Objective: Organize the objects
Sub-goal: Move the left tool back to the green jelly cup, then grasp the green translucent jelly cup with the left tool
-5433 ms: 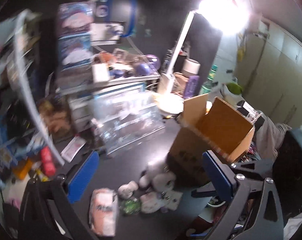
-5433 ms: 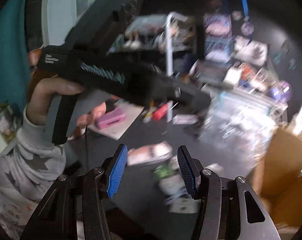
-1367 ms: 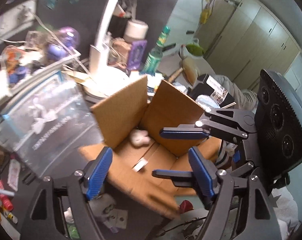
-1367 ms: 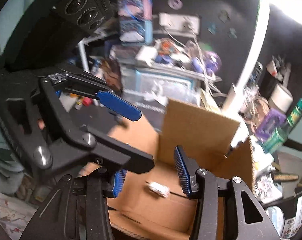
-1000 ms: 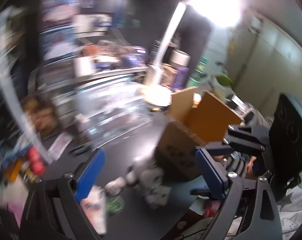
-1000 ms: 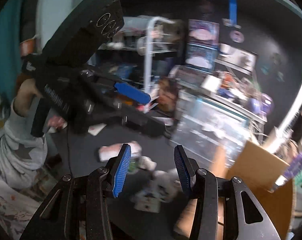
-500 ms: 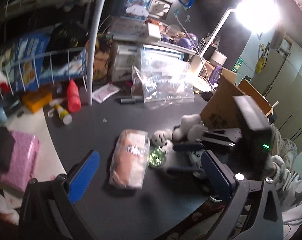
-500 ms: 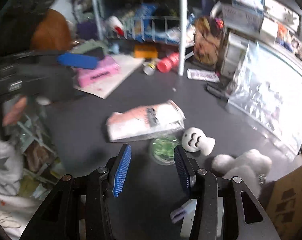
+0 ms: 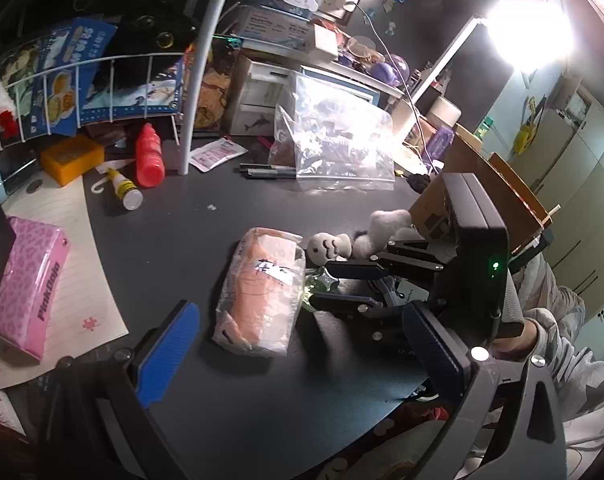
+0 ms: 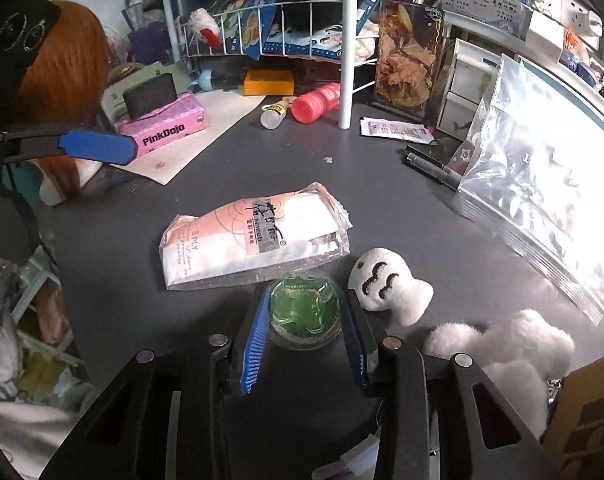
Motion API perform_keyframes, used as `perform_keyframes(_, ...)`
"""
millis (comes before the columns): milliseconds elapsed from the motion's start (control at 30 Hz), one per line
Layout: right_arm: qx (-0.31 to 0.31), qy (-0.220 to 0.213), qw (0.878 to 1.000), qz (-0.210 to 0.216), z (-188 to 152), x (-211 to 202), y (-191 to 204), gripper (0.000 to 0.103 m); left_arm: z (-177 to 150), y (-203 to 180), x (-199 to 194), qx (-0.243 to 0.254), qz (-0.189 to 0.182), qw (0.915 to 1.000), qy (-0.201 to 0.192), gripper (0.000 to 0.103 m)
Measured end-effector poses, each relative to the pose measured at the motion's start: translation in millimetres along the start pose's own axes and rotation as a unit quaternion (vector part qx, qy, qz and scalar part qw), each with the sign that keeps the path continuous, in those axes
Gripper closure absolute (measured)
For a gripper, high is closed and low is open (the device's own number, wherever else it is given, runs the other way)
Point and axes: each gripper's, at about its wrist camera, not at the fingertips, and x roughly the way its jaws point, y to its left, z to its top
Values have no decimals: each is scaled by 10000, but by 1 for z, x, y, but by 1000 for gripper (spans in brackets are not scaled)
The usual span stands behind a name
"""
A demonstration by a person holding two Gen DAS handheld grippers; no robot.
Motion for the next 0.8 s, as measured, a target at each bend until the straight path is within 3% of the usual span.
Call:
perform_keyframes(633, -242, -337, 9991, 113, -12, -38, 9, 74, 13, -15, 35, -29, -559, 9975, 438, 2)
perform_keyframes(667, -253, -379, 9989, 119, -11, -41, 10, 78, 14, -15, 36, -48, -617, 9970, 457, 2)
perform_keyframes(700, -271, -444, 9985, 144, -10, -45, 11, 89, 15, -16, 38, -70, -690, 9964, 480, 2)
perform_keyframes(800, -366, -281, 9989, 48, -7, -42, 13, 92, 17, -16, 41, -118, -747, 9958, 514, 2)
